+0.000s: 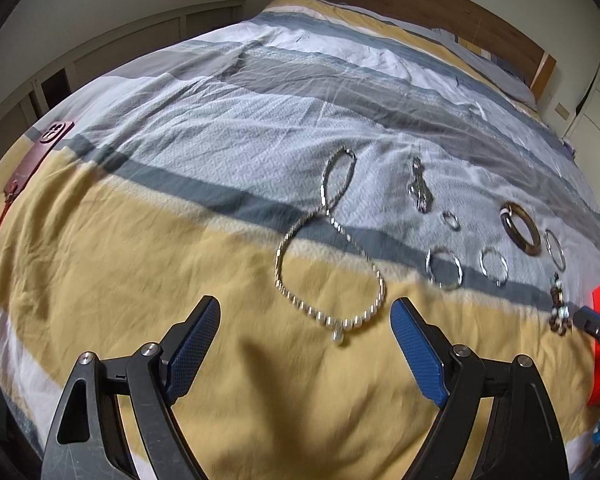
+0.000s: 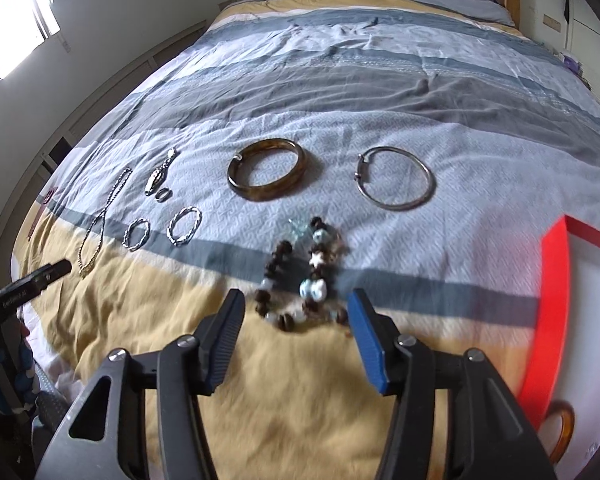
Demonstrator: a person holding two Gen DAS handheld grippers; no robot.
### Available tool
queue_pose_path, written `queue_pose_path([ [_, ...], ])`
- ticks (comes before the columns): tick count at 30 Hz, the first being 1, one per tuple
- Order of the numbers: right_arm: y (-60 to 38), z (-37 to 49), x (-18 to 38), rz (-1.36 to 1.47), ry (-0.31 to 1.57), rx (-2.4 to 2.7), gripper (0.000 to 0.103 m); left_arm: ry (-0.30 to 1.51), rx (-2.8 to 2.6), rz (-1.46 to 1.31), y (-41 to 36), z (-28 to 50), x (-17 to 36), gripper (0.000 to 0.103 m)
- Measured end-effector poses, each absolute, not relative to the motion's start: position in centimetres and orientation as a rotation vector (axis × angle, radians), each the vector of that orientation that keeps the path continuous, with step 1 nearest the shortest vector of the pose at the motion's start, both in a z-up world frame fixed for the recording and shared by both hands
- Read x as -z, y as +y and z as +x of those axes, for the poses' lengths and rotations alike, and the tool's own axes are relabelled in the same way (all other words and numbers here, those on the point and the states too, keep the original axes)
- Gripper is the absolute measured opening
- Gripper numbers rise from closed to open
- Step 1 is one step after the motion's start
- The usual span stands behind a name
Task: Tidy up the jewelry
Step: 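Grasp the pearl necklace with the left tool while the right tool grasps the beaded bracelet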
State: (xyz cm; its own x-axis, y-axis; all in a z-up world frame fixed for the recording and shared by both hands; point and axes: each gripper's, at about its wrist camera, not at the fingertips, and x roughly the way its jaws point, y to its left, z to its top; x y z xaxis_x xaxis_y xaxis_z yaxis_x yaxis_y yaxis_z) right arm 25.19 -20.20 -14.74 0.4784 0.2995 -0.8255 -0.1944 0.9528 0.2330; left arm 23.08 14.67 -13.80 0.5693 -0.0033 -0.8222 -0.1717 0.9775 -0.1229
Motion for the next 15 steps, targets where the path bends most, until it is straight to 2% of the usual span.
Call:
queue_pose_path([
  [7, -19.7, 26.8, 15.9, 0.103, 1.036, -0.31, 0.054, 0.96, -0.093, -0.208, 15.3, 28.1, 14.1, 0.087],
  [15, -19.5, 28.0, 17.9, 0.103, 1.057, -0.311, 0.054, 1.042, -0.105, -0.159, 15.2, 31.1, 17.7, 0.083],
])
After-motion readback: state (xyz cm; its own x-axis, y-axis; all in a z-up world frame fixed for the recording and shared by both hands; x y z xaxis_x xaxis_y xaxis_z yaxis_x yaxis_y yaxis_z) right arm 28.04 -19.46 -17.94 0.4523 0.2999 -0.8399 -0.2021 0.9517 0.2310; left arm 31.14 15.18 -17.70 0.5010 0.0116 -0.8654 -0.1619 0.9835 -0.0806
